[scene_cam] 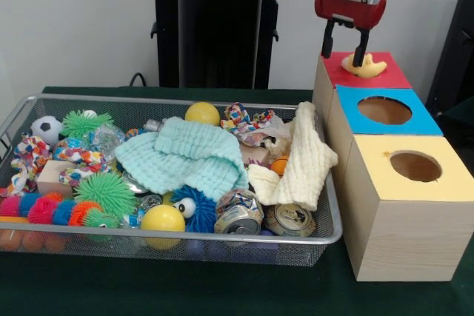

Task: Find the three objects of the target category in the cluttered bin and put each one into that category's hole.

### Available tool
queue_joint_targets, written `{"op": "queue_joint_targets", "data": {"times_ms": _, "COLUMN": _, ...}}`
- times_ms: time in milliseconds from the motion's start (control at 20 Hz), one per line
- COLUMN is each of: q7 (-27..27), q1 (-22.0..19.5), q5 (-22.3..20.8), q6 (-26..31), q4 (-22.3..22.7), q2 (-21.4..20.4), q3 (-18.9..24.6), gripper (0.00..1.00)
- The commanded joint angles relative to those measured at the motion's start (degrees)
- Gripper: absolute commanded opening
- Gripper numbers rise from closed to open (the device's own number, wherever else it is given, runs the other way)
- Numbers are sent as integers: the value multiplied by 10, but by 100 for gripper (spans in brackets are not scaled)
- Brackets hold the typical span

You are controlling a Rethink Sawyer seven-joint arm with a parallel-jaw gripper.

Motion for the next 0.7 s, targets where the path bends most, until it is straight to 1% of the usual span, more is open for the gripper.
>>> {"op": "queue_joint_targets", "data": {"times_ms": 50, "q7": 33, "q1": -3, "q5": 20, "q6": 43, "q4": -20, "q2": 7, "q3": 0, "gripper": 100}}
{"op": "queue_joint_targets", "data": {"times_ms": 150, "q7": 33, "q1": -9, "q5": 33, "q6": 47, "q4": -14, "q2": 6, "q3": 12, "gripper": 100}}
{"op": "queue_joint_targets", "data": {"times_ms": 250, "q7": 48, "q1": -3, "q5": 43, "q6": 36, "q4": -11, "q2": 13, "q3": 13, "gripper": 100}}
{"op": "queue_joint_targets", "data": {"times_ms": 400, "q7": 54, "q1": -2, "q5": 58, "q6": 29, "q4": -2, "q2": 16, "q3": 22, "gripper": 100}}
{"op": "queue_joint_targets", "data": {"times_ms": 500, "q7": 57, "q1": -9, "q5": 80, "q6": 24, "q4": 10, "q2": 16, "q3": 36, "gripper": 100}}
{"op": "queue_joint_targets", "data": {"times_ms": 550, "q7": 58, "q1": -13, "q5": 91, "q6": 22, "q4": 16, "q2": 17, "q3": 43, "gripper": 0}}
{"op": "queue_joint_targets", "data": {"times_ms": 700, "q7": 44, "q1": -26, "q5": 116, "q6": 22, "q4": 31, "q2": 21, "q3": 74, "gripper": 0}}
